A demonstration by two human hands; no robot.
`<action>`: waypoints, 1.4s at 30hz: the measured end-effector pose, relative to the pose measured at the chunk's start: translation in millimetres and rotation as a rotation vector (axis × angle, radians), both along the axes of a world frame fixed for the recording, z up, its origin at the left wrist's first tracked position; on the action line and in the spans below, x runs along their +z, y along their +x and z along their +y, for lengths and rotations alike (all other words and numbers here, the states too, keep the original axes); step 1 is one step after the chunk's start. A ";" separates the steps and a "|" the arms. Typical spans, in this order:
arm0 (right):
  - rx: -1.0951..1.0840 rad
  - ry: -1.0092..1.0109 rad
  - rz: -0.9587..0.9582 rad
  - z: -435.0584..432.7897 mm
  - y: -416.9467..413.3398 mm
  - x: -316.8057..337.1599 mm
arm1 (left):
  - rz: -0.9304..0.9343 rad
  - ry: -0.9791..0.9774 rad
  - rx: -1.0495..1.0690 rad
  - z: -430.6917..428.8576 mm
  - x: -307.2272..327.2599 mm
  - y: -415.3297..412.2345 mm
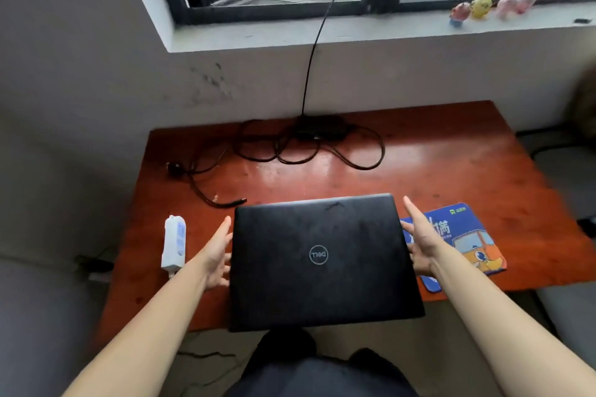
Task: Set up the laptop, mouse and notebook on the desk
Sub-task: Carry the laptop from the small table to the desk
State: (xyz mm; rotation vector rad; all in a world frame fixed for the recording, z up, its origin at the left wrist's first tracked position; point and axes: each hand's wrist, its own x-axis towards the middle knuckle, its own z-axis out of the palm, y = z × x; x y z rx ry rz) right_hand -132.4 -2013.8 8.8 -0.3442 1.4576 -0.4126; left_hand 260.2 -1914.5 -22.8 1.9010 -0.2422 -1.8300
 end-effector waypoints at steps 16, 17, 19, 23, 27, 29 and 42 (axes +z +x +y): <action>0.030 0.015 0.044 -72.1 28.4 -58.9 | -0.089 0.160 0.056 -80.9 -24.0 -6.9; 0.039 0.011 0.042 -79.1 24.8 -60.1 | -0.103 0.157 0.067 -86.5 -23.3 -11.3; 0.063 -0.001 0.036 -84.8 21.7 -60.7 | -0.113 0.159 0.086 -92.2 -21.1 -16.9; 0.094 -0.009 0.058 -96.0 17.0 -60.0 | -0.122 0.162 0.136 -105.2 -20.3 -29.8; 0.113 -0.048 0.118 -102.6 15.1 -60.6 | -0.097 0.145 0.171 -106.6 -22.1 -41.8; 0.101 -0.061 0.174 -102.0 15.1 -59.4 | -0.090 0.134 0.195 -105.6 -25.1 -44.1; 0.109 -0.183 0.355 -90.2 24.3 -56.7 | -0.080 0.088 0.232 -103.2 -33.2 -47.5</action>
